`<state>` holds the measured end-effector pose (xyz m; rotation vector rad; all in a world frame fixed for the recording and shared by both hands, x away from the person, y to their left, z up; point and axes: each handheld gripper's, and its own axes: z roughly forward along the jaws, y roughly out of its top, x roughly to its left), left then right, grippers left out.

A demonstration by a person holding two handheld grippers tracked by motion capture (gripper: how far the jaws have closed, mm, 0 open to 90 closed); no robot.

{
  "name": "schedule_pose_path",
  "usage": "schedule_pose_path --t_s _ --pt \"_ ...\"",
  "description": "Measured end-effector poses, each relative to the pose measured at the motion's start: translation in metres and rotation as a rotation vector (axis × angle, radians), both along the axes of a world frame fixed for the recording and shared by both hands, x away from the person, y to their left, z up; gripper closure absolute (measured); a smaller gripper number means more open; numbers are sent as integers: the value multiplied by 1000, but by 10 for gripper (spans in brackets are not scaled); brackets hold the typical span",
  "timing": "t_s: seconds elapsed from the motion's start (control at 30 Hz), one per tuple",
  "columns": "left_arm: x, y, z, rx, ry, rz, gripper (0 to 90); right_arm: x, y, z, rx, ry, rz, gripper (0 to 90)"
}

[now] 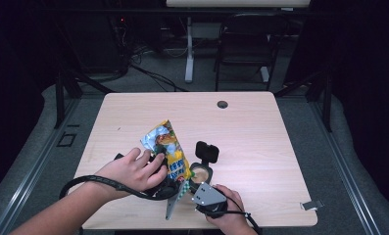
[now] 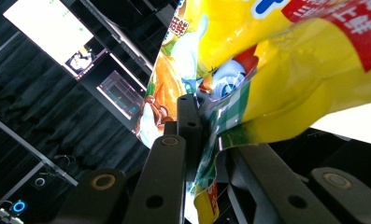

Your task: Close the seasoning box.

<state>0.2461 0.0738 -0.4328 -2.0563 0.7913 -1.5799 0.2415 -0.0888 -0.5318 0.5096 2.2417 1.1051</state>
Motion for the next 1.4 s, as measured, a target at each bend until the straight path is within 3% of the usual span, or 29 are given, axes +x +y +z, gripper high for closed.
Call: schedule_pose_path --t_s 1.4 --pt "-1 -4 3 4 -1 -6 869 -1 0 0 11 -4 -2 883"
